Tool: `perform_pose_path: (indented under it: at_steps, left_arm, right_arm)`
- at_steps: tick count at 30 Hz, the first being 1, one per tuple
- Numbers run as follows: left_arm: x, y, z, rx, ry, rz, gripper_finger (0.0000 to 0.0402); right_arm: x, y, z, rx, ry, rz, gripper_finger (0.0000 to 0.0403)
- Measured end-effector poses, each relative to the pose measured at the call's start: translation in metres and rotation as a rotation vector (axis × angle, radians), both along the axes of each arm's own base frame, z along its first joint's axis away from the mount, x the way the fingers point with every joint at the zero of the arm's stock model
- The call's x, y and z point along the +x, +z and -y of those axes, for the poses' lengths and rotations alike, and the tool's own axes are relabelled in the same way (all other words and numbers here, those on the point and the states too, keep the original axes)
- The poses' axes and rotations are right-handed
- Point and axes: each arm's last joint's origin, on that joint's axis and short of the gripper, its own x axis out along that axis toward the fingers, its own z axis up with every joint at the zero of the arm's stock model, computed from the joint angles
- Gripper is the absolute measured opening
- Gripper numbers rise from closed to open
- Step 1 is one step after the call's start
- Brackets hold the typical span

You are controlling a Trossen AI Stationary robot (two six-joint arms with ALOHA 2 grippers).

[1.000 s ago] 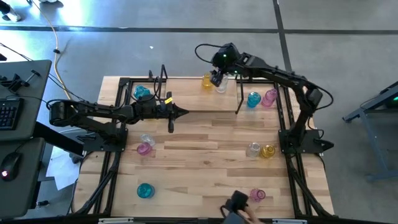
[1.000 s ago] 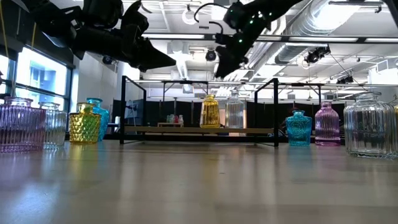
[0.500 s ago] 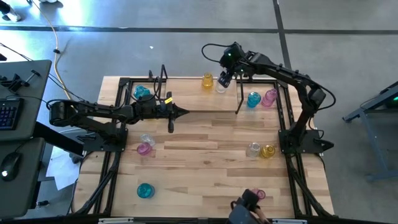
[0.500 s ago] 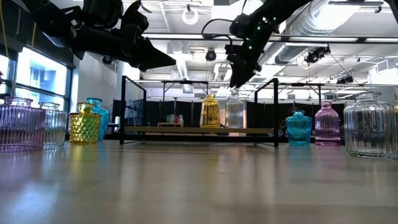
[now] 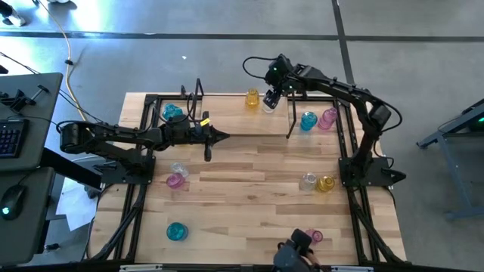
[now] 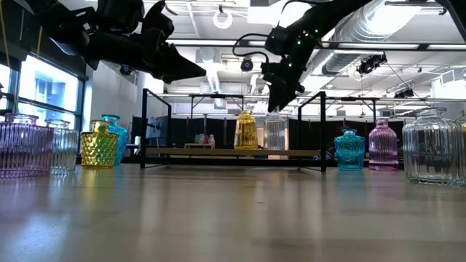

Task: Sort vases onto shelf
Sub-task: Adjust the vases on the shelf

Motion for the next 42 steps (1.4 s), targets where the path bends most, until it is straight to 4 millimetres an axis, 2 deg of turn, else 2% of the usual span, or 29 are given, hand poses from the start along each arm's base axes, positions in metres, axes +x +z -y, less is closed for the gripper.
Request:
perform_pose_path:
  at_steps: [5, 13, 16, 24, 33, 42]
  left_arm:
    - [0.000, 0.000, 0.000, 0.000, 0.000, -0.001, 0.0000]
    - [0.000, 0.000, 0.000, -0.001, 0.000, -0.002, 0.0000]
    - [0.000, 0.000, 0.000, -0.002, 0.000, -0.002, 0.0000]
    - [0.000, 0.000, 0.000, -0.003, 0.000, -0.003, 0.0000]
    - [0.000, 0.000, 0.000, -0.004, 0.000, -0.002, 0.0000]
    - [0.000, 0.000, 0.000, -0.009, 0.001, -0.002, 0.0000]
  right_arm:
    - [0.000, 0.000, 0.000, 0.000, -0.003, 0.003, 0.0198]
    - [-0.002, 0.000, 0.002, -0.001, -0.009, 0.000, 0.0108]
    - [-0.003, 0.000, 0.004, -0.006, -0.005, -0.006, 0.0090]
    - [-0.012, 0.000, 0.011, 0.009, -0.042, -0.016, 0.0119]
    - [-0.013, 0.000, 0.012, 0.012, -0.058, -0.017, 0.0118]
    - [-0.014, -0.002, 0.012, 0.019, -0.078, -0.028, 0.0181]
